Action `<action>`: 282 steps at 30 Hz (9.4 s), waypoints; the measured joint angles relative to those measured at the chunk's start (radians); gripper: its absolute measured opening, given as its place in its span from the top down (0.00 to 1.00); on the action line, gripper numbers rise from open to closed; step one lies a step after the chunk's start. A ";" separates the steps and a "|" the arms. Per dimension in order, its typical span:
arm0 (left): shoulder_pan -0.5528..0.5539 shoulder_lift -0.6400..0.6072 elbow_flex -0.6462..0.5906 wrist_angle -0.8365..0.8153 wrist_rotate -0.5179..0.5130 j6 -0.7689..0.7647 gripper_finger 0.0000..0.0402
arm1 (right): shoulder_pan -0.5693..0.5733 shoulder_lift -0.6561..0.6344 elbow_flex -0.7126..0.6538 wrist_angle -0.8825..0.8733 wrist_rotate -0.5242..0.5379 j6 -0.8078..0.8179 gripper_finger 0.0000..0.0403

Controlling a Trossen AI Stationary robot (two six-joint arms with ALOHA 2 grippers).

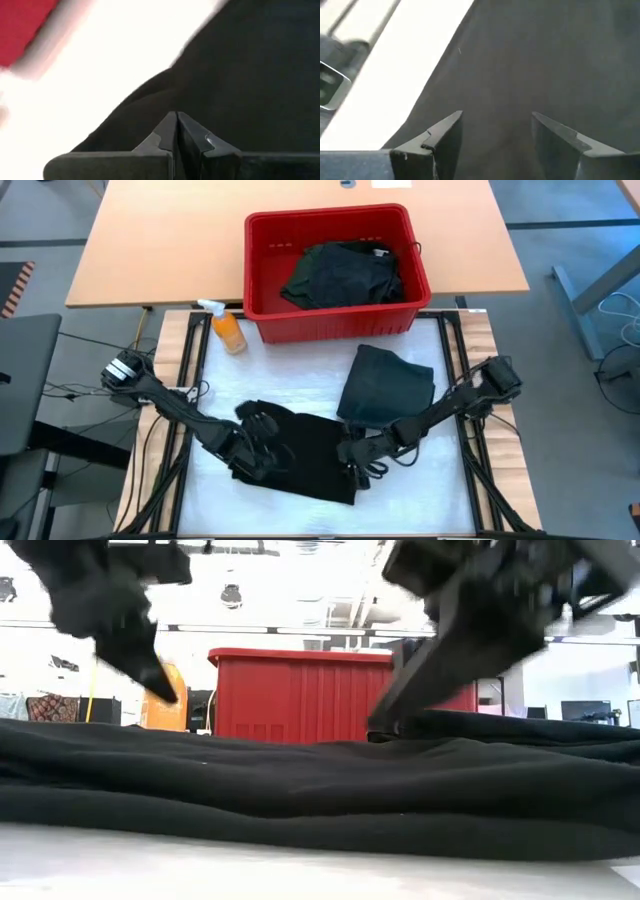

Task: Fold Laundry from Bin
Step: Fold the black shirt

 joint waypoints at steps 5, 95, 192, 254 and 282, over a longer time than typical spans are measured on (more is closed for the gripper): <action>0.017 -0.045 -0.200 0.193 -0.024 -0.141 1.00 | 0.036 -0.069 -0.001 0.002 0.001 0.005 0.37; -0.262 -0.113 -0.414 0.792 0.163 -0.020 1.00 | 0.115 -0.042 -0.002 -0.182 0.409 0.279 0.37; 0.118 0.576 0.302 1.020 0.516 0.649 1.00 | 0.226 -0.336 0.051 -0.071 0.274 0.621 0.93; 0.027 0.216 -0.300 1.158 0.327 0.273 1.00 | -0.122 -0.104 0.170 -0.043 -0.216 0.369 0.91; 0.025 0.194 -0.299 1.003 0.378 0.304 1.00 | -0.063 0.007 0.542 -0.515 -0.175 0.290 0.49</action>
